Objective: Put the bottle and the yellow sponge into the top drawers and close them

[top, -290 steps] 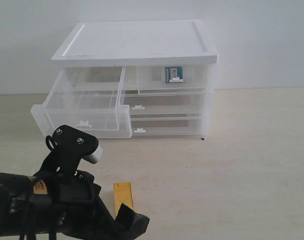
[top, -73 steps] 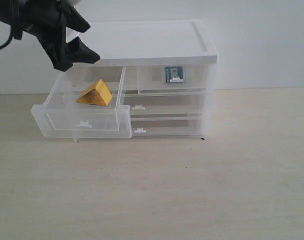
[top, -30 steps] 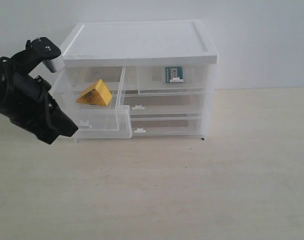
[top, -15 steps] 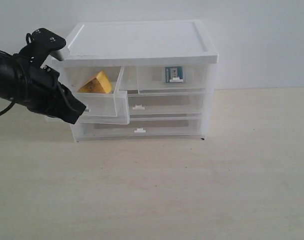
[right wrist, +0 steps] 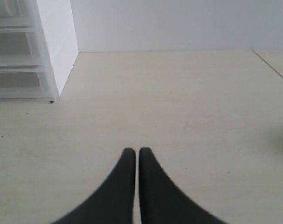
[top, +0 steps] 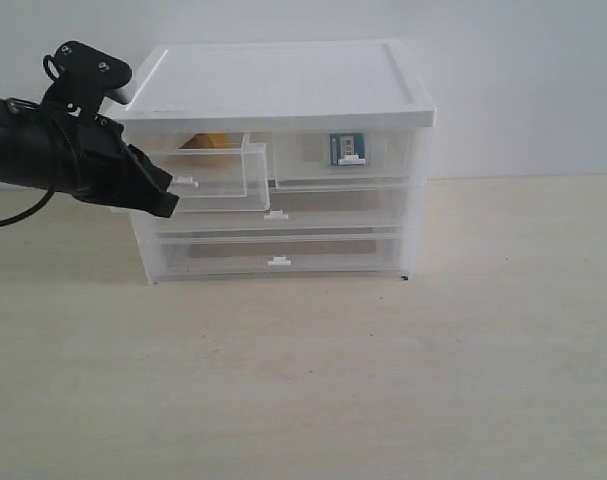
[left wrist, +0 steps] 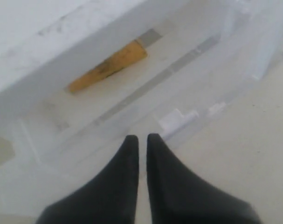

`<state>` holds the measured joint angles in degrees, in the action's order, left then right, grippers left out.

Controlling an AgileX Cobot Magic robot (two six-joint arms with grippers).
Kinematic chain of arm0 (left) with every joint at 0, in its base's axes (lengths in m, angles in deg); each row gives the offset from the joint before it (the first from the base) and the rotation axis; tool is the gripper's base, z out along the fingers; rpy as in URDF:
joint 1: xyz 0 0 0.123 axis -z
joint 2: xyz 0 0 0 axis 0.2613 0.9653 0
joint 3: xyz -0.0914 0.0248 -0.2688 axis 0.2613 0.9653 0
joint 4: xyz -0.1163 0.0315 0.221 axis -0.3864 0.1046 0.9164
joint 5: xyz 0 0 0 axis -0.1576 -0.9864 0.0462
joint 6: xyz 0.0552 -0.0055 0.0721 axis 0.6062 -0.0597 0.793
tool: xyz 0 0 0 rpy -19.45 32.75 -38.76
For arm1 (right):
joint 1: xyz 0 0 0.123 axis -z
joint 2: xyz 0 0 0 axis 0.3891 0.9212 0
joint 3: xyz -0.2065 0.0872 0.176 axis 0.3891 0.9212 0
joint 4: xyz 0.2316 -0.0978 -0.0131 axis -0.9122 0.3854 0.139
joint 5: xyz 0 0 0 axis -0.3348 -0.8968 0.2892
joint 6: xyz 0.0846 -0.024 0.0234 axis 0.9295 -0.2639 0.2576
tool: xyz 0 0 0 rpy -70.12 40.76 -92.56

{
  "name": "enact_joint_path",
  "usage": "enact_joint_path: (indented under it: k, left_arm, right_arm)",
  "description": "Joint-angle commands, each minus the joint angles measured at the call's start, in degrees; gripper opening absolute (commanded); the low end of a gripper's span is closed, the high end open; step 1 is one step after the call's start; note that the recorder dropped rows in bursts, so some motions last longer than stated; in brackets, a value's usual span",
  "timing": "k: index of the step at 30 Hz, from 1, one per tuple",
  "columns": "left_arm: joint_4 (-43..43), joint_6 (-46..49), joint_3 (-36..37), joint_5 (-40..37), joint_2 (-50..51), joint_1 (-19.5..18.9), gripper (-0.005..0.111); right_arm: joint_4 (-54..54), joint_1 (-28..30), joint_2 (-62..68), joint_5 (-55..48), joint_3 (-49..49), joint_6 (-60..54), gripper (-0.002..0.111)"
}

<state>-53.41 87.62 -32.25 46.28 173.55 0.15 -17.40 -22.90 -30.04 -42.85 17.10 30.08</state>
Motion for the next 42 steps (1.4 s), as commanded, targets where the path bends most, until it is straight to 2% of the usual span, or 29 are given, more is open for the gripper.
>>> enact_joint_path:
  k: [1,10,16,22,25,28,33,36,42]
  left_arm:
    - [-0.94,0.31,-1.61,4.52,1.83,-0.08,0.004]
    - [-1.98,0.31,-6.59,5.93,6.71,-0.08,0.004]
    - [-1.98,0.13,-7.35,6.89,7.28,-0.08,0.004]
    - [-1.91,-1.99,-7.35,-3.14,4.72,-0.08,0.004]
    - [-0.69,-6.25,-7.35,-7.74,1.99,-0.08,0.004]
    - [5.18,-14.37,-7.35,-11.45,-1.17,-0.08,0.004]
    - [22.35,-30.83,-7.35,-19.62,-6.94,-0.08,0.004]
    - [29.13,-38.85,-7.08,-24.27,-10.47,-0.08,0.004]
    - [31.59,-46.11,-1.74,-22.39,-19.15,-0.08,0.004]
  right_arm:
    - [0.07,0.00,-0.32,0.50,0.27,-0.32,0.000]
    - [0.07,0.00,-0.32,0.50,0.27,-0.32,0.000]
    - [0.07,0.00,-0.32,0.39,0.27,0.00,0.000]
    - [0.07,0.00,-0.32,0.39,0.27,0.00,0.000]
    - [0.07,0.00,-0.32,0.39,0.27,0.00,0.000]
    - [0.07,0.00,-0.32,0.39,0.27,0.00,0.000]
    - [0.07,0.00,-0.32,0.39,0.27,0.00,0.000]
    - [0.07,0.00,-0.32,0.39,0.27,0.00,0.000]
    - [0.07,0.00,-0.32,0.39,0.27,0.00,0.000]
